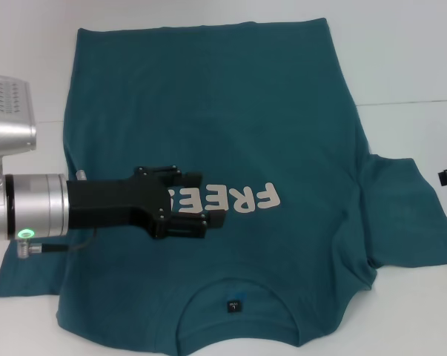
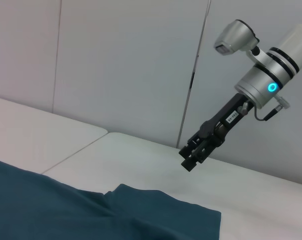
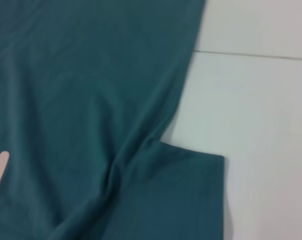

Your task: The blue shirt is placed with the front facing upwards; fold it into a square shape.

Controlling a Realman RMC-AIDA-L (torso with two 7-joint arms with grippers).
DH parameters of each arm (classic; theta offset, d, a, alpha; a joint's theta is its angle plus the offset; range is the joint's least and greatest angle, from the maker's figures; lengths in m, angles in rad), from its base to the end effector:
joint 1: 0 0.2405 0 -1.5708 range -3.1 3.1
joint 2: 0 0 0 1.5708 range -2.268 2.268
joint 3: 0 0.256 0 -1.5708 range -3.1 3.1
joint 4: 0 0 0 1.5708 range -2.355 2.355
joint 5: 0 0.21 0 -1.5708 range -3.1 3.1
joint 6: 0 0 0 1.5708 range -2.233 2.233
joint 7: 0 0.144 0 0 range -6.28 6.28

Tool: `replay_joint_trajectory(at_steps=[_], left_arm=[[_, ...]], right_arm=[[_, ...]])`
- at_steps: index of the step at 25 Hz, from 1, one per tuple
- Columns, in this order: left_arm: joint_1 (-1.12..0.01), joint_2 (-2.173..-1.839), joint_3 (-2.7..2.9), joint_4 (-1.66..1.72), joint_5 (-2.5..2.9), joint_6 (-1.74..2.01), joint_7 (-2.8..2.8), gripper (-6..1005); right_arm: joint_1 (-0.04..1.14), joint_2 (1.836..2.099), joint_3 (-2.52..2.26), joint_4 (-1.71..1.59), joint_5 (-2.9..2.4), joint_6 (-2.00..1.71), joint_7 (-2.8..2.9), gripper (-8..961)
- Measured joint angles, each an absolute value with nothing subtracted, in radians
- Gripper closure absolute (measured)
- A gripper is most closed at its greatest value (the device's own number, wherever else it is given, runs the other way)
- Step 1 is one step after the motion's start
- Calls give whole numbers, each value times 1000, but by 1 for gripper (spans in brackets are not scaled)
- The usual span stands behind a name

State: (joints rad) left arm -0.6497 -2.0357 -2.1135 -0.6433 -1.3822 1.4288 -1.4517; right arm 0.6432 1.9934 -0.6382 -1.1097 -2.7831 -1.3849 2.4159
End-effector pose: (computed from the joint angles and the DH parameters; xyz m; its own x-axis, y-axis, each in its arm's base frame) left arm -0.1993 0.3678 -0.0174 0.8433 0.2514 0.4750 0.3353 -0.9368 -0.0995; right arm 0.3023 0.3903 0.1287 0.4629 -0.8383 -0.2880 -0.7632 -0.2117 -0.6105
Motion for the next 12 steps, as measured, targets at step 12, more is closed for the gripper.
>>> replay_joint_trajectory(at_steps=[12], left_arm=[[-645, -2039, -2112, -648, -1371, 1443, -1460, 123]], right_arm=[[626, 1986, -573, -1089, -2812, -1378, 2430, 55]])
